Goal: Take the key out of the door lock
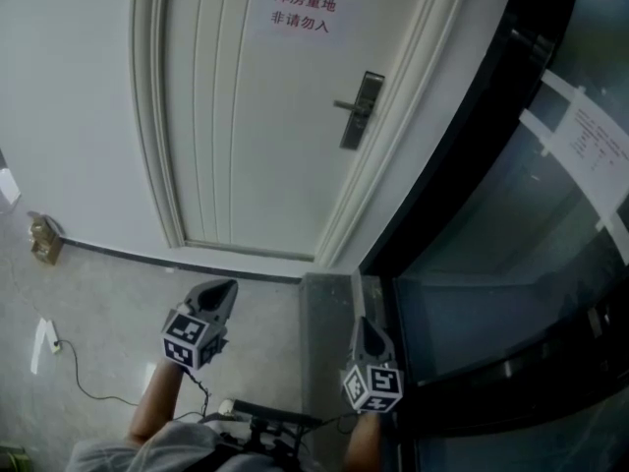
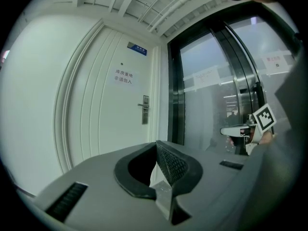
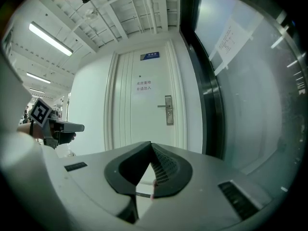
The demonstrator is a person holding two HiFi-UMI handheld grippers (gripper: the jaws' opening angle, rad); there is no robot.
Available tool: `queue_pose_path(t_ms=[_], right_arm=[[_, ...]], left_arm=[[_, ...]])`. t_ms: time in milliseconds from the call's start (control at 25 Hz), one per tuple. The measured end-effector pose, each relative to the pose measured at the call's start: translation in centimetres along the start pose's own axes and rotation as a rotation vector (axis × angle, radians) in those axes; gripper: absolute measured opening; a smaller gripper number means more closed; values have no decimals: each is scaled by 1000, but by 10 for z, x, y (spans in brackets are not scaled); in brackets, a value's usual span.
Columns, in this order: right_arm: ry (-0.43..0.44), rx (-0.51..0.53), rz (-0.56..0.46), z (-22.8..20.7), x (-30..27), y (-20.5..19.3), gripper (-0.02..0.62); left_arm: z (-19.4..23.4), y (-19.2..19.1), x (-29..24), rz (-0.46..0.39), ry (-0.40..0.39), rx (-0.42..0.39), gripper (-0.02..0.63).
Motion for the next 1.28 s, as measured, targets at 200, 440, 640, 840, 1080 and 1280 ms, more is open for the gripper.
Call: queue_pose_path(t_ms=[200, 440, 640, 840, 1080, 1280], right_arm=[[22, -15, 4, -5, 7, -9, 11], [49, -34, 1, -9, 11, -15, 12], [62, -29, -7, -16, 1, -16, 12], [58, -41, 1, -28, -18, -20, 11], [44, -39, 6, -36, -58, -18, 11], [37, -33, 6, -39, -97, -12, 12]], left_arm=[[-12, -7, 7, 3, 14, -1, 6], [-25, -10, 11, -5, 36, 0, 6], [-25, -9, 1, -7, 46, -12, 6], [-18, -8, -22, -9, 43, -20, 6], [5, -5, -62, -8, 27, -18, 6], [28, 3, -97, -17, 8, -16, 5]])
Point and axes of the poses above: the fingertips, and each gripper's own axes: x backward along the fingers, z to its left, y out of its top, the point moved 6 cm from there along x, backward along the fingers, and after that the axes turned 8 degrees about -z, right-handed, at the moved point
